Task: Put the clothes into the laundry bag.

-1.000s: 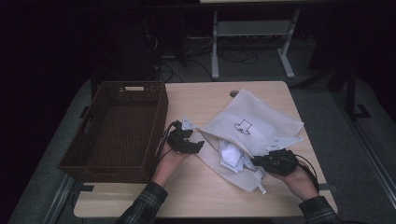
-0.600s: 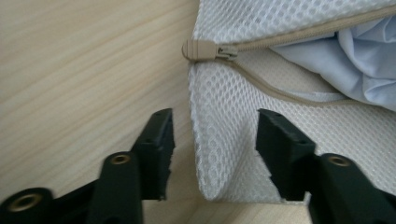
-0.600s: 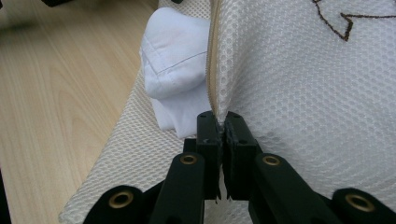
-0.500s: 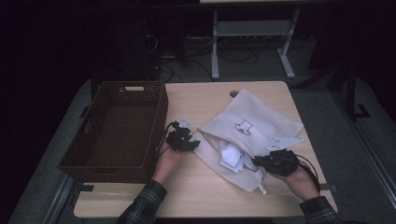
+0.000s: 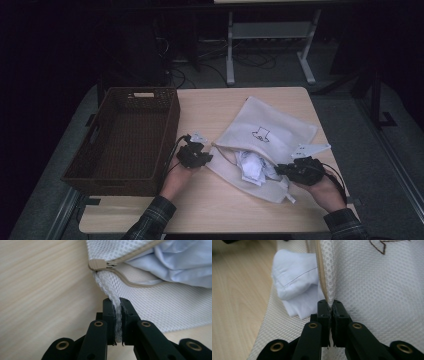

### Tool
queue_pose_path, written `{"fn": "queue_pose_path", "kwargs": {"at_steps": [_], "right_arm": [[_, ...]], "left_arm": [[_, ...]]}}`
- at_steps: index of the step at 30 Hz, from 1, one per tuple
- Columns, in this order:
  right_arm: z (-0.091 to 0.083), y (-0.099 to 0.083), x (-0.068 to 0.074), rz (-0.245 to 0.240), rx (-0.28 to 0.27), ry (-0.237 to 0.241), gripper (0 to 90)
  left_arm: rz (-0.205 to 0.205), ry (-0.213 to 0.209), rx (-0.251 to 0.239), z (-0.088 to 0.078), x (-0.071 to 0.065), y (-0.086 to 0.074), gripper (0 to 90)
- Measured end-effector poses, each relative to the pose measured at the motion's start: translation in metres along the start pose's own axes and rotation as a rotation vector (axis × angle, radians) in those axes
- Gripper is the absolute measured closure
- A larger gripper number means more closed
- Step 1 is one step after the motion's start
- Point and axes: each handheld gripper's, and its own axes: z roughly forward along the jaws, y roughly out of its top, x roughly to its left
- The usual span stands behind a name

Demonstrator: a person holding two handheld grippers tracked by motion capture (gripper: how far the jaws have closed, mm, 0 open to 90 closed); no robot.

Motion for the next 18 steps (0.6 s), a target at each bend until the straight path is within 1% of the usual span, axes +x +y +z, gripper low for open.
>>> {"fn": "queue_pose_path", "kwargs": {"at_steps": [1, 4, 8, 11, 12, 15, 17, 18], "right_arm": [[0.0, 0.0, -0.002, 0.003, 0.002, -0.01, 85.0], [-0.001, 0.0, -0.01, 0.006, 0.002, -0.04, 85.1], [0.0, 0.001, -0.022, 0.015, 0.0, -0.079, 85.1], [0.001, 0.003, -0.033, 0.015, -0.008, -0.113, 85.1], [0.001, 0.003, -0.037, 0.026, -0.018, -0.118, 85.1], [0.004, 0.005, -0.047, 0.047, -0.027, -0.139, 85.1], [0.005, 0.005, -0.051, 0.063, -0.031, -0.139, 83.8], [0.004, 0.005, -0.051, 0.069, -0.032, -0.136, 81.5]], "left_arm": [[0.0, -0.008, -0.002, -0.001, -0.003, -0.001, 83.5], [0.026, -0.026, -0.01, -0.005, -0.017, -0.004, 83.8], [0.039, -0.059, -0.027, -0.01, -0.036, -0.009, 83.9], [0.049, -0.091, -0.033, -0.01, -0.051, -0.014, 84.0], [0.057, -0.098, -0.034, -0.009, -0.056, -0.015, 84.0], [0.08, -0.116, -0.03, -0.006, -0.07, -0.019, 83.9], [0.1, -0.121, -0.02, -0.004, -0.075, -0.02, 83.9], [0.101, -0.122, -0.021, -0.003, -0.076, -0.02, 84.0]]}}
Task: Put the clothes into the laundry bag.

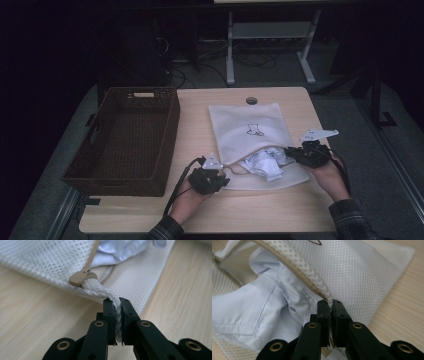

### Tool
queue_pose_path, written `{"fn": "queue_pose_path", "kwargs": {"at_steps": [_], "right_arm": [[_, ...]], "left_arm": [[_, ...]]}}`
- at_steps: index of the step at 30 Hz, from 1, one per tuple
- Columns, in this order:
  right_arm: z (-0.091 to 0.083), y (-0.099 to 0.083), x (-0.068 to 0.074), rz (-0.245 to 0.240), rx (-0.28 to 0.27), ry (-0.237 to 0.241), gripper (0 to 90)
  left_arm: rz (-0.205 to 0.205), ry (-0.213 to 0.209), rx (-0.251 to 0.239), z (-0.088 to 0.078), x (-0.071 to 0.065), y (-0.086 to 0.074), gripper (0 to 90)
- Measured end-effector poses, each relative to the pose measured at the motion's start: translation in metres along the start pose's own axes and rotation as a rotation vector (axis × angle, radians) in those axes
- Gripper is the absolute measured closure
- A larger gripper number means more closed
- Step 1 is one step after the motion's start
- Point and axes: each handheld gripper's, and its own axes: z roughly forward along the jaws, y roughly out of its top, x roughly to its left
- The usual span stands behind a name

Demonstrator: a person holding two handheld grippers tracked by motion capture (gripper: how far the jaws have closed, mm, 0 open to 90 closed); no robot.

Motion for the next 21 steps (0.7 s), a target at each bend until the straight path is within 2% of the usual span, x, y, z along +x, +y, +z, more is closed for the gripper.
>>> {"fn": "queue_pose_path", "kwargs": {"at_steps": [4, 6, 9, 11, 15, 21], "right_arm": [[-0.012, -0.001, 0.004, 0.028, -0.009, 0.045, 62.6], [-0.022, -0.003, 0.01, 0.035, -0.032, 0.066, 53.5], [-0.032, -0.009, 0.021, 0.053, -0.049, 0.13, 41.4], [-0.033, -0.013, 0.029, 0.057, -0.041, 0.152, 39.5], [-0.028, -0.022, 0.045, 0.03, -0.008, 0.156, 39.5], [-0.004, -0.029, 0.049, 0.024, 0.066, 0.16, 39.3]], "left_arm": [[-0.008, -0.022, -0.003, 0.0, 0.004, -0.002, 84.1], [-0.009, -0.027, -0.002, 0.001, 0.005, -0.003, 84.2], [-0.002, -0.024, 0.0, 0.002, 0.004, -0.003, 84.2], [-0.003, -0.023, 0.002, 0.002, 0.003, -0.003, 84.1], [0.005, -0.024, 0.007, 0.002, 0.004, -0.002, 84.1], [0.007, -0.025, 0.008, 0.002, 0.004, -0.003, 84.1]]}}
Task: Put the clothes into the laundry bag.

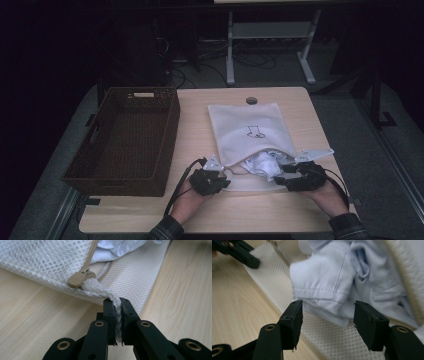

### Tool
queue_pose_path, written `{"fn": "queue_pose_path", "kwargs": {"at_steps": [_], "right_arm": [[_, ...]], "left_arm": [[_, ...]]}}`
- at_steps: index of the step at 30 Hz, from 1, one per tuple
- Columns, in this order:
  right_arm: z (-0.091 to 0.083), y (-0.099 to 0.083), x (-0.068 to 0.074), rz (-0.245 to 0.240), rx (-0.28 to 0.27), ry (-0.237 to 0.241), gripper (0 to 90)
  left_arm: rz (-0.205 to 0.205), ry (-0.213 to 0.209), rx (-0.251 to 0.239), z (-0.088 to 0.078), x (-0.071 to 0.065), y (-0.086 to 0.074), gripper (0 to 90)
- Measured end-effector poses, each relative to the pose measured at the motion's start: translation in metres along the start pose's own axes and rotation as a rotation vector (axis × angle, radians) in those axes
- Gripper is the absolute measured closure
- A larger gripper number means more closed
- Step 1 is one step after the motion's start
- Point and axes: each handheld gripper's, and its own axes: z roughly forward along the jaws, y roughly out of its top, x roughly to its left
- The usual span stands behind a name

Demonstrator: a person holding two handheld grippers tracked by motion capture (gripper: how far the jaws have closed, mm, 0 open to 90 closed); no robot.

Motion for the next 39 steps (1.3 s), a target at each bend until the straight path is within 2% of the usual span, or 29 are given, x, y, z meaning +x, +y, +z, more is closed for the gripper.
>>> {"fn": "queue_pose_path", "kwargs": {"at_steps": [3, 5, 11, 17, 23, 27, 34, 39], "right_arm": [[0.007, -0.001, 0.001, -0.021, 0.025, -0.003, 45.3], [0.005, 0.001, 0.002, -0.022, 0.004, -0.004, 49.5], [-0.006, 0.005, 0.002, -0.014, -0.066, -0.026, 70.7], [-0.013, 0.018, 0.004, -0.032, -0.116, -0.045, 82.7], [-0.004, 0.046, 0.007, -0.038, -0.132, -0.066, 85.4], [0.013, 0.06, 0.006, -0.043, -0.088, -0.092, 86.1], [0.047, 0.066, -0.001, -0.022, -0.011, -0.128, 86.7], [0.063, 0.07, -0.004, -0.006, 0.004, -0.152, 86.9]], "left_arm": [[0.001, 0.001, 0.001, 0.0, 0.0, 0.0, 84.0], [0.002, 0.001, 0.002, 0.0, -0.001, 0.0, 84.0], [0.004, 0.0, 0.001, 0.001, -0.002, 0.0, 84.0], [0.01, -0.005, 0.004, 0.001, -0.003, 0.001, 84.1], [0.016, -0.013, 0.011, 0.003, -0.004, 0.002, 84.7], [0.02, -0.025, 0.016, 0.004, -0.006, 0.002, 84.9], [0.036, -0.041, 0.034, 0.006, -0.008, 0.002, 85.1], [0.033, -0.045, 0.039, 0.008, -0.009, 0.002, 85.3]]}}
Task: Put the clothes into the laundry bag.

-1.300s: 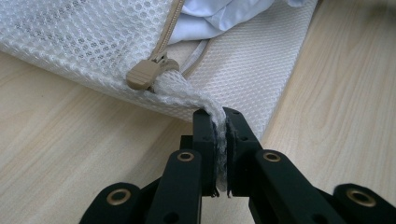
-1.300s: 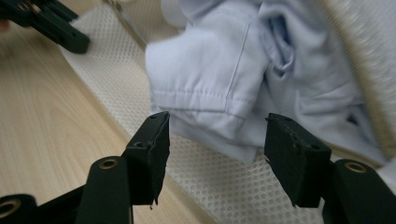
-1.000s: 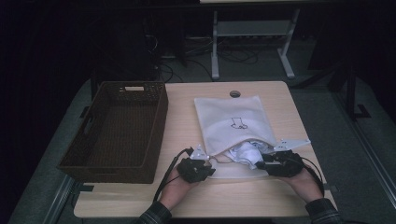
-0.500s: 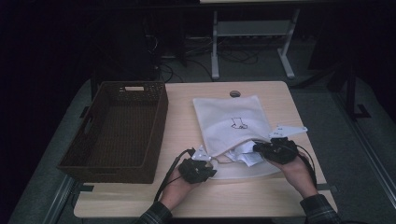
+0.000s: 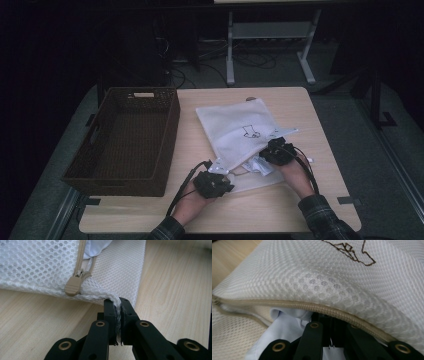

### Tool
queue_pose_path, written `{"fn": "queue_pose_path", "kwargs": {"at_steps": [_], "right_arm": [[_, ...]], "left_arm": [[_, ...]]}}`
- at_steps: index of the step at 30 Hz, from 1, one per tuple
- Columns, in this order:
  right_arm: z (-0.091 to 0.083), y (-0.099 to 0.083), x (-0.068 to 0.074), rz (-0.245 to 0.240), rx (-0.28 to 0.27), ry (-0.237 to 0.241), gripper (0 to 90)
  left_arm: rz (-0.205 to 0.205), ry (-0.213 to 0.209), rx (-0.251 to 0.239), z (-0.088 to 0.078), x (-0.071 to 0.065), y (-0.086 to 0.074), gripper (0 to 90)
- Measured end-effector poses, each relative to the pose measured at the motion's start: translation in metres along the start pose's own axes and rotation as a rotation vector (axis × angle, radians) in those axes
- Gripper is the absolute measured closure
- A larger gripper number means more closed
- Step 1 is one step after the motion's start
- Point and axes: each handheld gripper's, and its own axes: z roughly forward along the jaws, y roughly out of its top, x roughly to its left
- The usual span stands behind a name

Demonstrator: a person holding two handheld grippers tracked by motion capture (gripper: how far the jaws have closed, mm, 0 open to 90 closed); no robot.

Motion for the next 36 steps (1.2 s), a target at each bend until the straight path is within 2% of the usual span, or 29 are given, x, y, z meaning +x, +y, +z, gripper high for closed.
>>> {"fn": "queue_pose_path", "kwargs": {"at_steps": [5, 9, 12, 18, 22, 25, 28, 30, 33, 36], "right_arm": [[0.017, -0.001, 0.001, -0.012, 0.039, -0.016, 86.8], [0.016, -0.003, -0.001, 0.001, 0.034, -0.002, 84.5], [0.007, -0.003, -0.002, 0.004, 0.024, 0.001, 75.5], [-0.024, -0.009, -0.007, 0.016, -0.018, 0.031, 57.8], [-0.045, -0.015, -0.007, 0.023, -0.058, 0.051, 50.4], [-0.054, -0.022, -0.005, 0.031, -0.057, 0.074, 45.9], [-0.057, -0.031, 0.001, 0.038, -0.041, 0.114, 42.9], [-0.057, -0.034, 0.004, 0.032, -0.029, 0.122, 42.2], [-0.053, -0.047, 0.013, 0.034, 0.006, 0.154, 41.0], [-0.042, -0.05, 0.017, 0.031, 0.034, 0.158, 41.6]], "left_arm": [[-0.001, -0.004, 0.007, 0.001, 0.0, -0.001, 85.2], [-0.002, -0.006, 0.008, 0.002, 0.0, -0.001, 85.1], [0.002, -0.004, 0.006, 0.002, 0.001, -0.001, 85.0], [0.001, -0.004, 0.003, 0.002, 0.001, -0.001, 84.9], [0.004, -0.002, 0.005, 0.001, 0.001, -0.001, 84.9], [0.006, -0.001, 0.006, 0.001, 0.001, 0.0, 84.9], [0.004, -0.003, 0.005, 0.001, 0.001, 0.0, 84.9], [0.007, -0.002, 0.007, 0.001, 0.001, 0.0, 84.9], [0.01, 0.0, 0.008, 0.001, 0.001, 0.0, 84.8], [0.006, -0.002, 0.009, 0.001, 0.001, 0.0, 84.8]]}}
